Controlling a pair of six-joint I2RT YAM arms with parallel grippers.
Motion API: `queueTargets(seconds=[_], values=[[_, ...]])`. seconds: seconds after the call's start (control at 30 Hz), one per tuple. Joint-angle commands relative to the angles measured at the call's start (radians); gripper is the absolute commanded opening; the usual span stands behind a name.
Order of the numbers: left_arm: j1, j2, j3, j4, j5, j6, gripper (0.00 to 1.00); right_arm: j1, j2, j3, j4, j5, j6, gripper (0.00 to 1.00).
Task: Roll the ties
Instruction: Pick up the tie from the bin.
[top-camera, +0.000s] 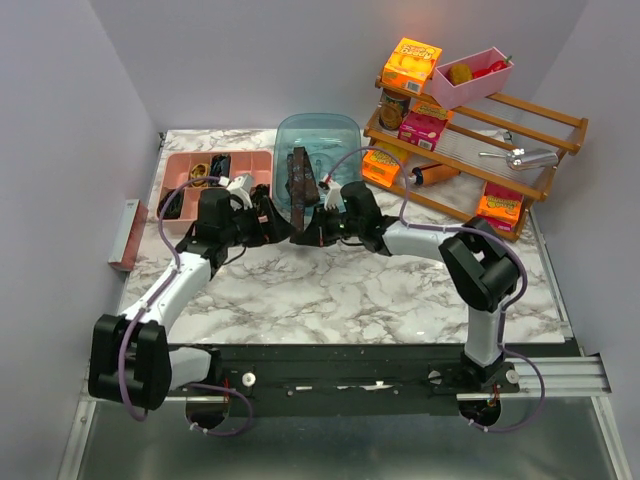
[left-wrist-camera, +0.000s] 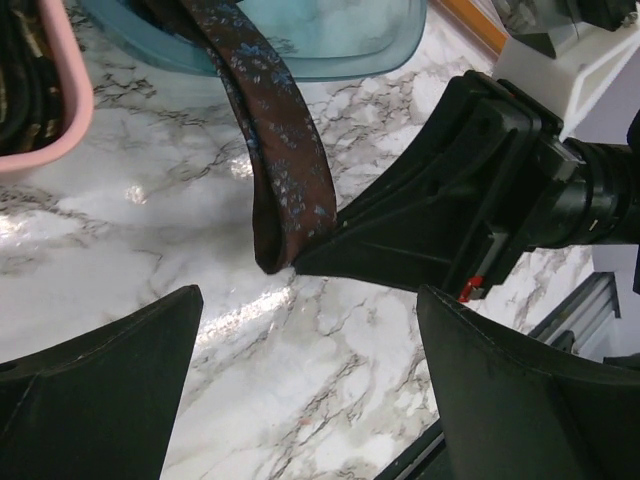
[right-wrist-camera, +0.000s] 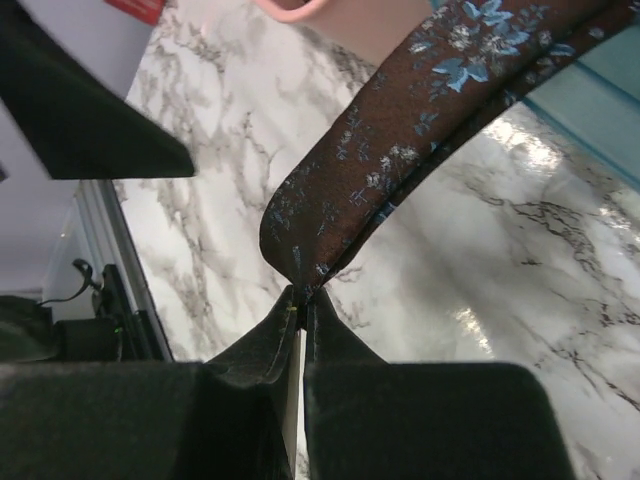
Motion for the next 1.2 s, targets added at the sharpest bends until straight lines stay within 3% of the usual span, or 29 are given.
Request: queueTargets(seconds=[0.0, 0.2, 0.5, 0.7, 0.83, 0.9, 1.1, 1.17], values=[[0.013, 0.061, -0.014, 0.191, 0.122, -0.064, 0.99, 0.005, -0.047, -0.010, -0.067, -0.088, -0.004, 0.09], [0.021, 0.150, -0.036, 0.340, 0.204, -0.174, 0.97, 0.004, -0.093, -0.034, -0.065, -0.102, 0.029, 0.08], [0.021, 0.071, -0.174, 0.455, 0.144, -0.271, 0.96, -0.003, -0.108, -0.063, 0.084, -0.140, 0.212, 0.06], [0.021, 0.066, -0.220, 0.582, 0.139, -0.349, 0.88, -0.003, -0.092, -0.074, 0.193, -0.177, 0.327, 0.06], [0.021, 0.094, -0.226, 0.630, 0.152, -0.369, 0.72, -0.003, -0.092, -0.079, 0.227, -0.186, 0.359, 0.06], [0.021, 0.097, -0.238, 0.667, 0.152, -0.383, 0.72, -0.003, -0.090, -0.082, 0.244, -0.189, 0.376, 0.06], [0.021, 0.080, -0.267, 0.722, 0.132, -0.397, 0.51, -0.003, -0.087, -0.088, 0.270, -0.205, 0.395, 0.07], [0.021, 0.081, -0.267, 0.717, 0.129, -0.394, 0.37, -0.003, -0.085, -0.090, 0.281, -0.215, 0.398, 0.08]])
